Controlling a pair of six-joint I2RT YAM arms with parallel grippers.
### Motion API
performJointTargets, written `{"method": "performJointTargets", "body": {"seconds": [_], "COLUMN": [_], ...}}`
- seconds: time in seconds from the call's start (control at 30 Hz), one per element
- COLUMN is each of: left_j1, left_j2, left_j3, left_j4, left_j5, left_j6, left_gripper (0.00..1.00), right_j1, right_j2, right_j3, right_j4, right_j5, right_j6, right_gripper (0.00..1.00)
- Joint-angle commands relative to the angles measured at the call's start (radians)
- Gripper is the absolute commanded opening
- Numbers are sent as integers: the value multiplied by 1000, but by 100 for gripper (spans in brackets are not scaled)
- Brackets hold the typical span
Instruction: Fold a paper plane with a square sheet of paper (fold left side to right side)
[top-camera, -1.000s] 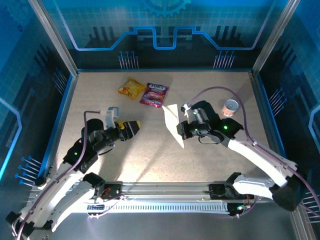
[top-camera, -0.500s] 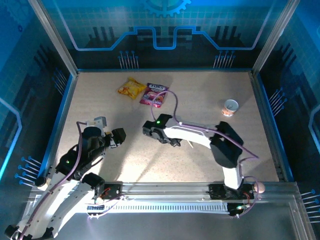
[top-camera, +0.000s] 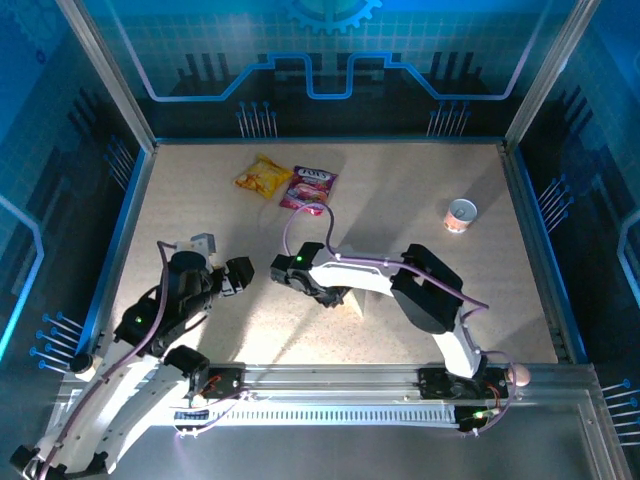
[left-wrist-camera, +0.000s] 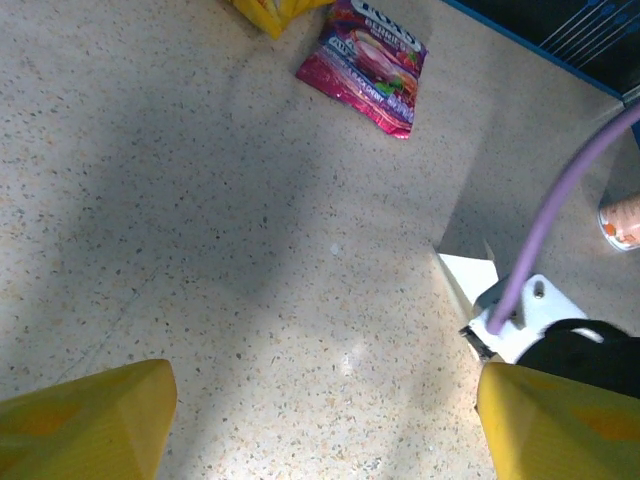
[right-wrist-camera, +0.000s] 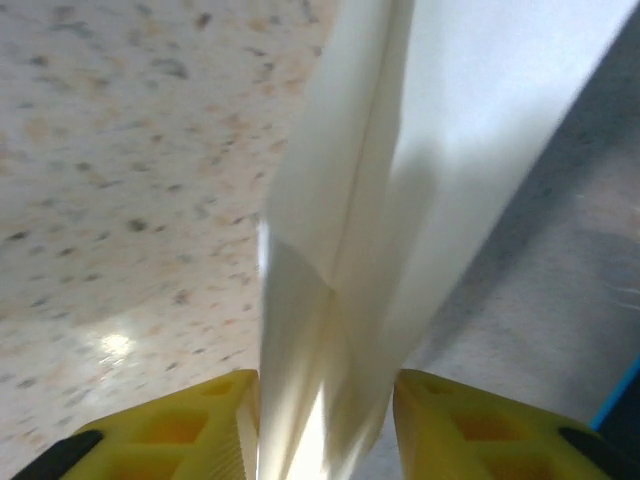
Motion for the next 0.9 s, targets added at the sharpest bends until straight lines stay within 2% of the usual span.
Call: {"method": "performJointTargets", "body": {"seconds": [0.0,0.23,0.43,0.6,0.73,0.87], "left_j1": [9,11,-1,-83,-135,-173], "left_j2": [36,153,302,439,553,674], "left_j3": [10,-36,-105,-136,-121,-91], "left_j4": [51,191,408,575,663,746], "left_j5": [64,209,371,384,383,386], "left_j6": [-4,-49,-161,-232,-255,-269], "left_gripper": [80,80,72,72,72,72], "right_j1": [-27,-129,-267,-400,-496,-555], "right_j2": [-141,-423,-665,-873,-975,-1026], "right_j3": [-57,-260,-490,-704,-818,-865], "right_j4": [107,279,464,664,744,738], "right_j5": [-165,-335,-443,-558,-636,-675], "right_j6": [-13,15,85,192,243,254], "right_gripper": [54,74,86,99,99,99]}}
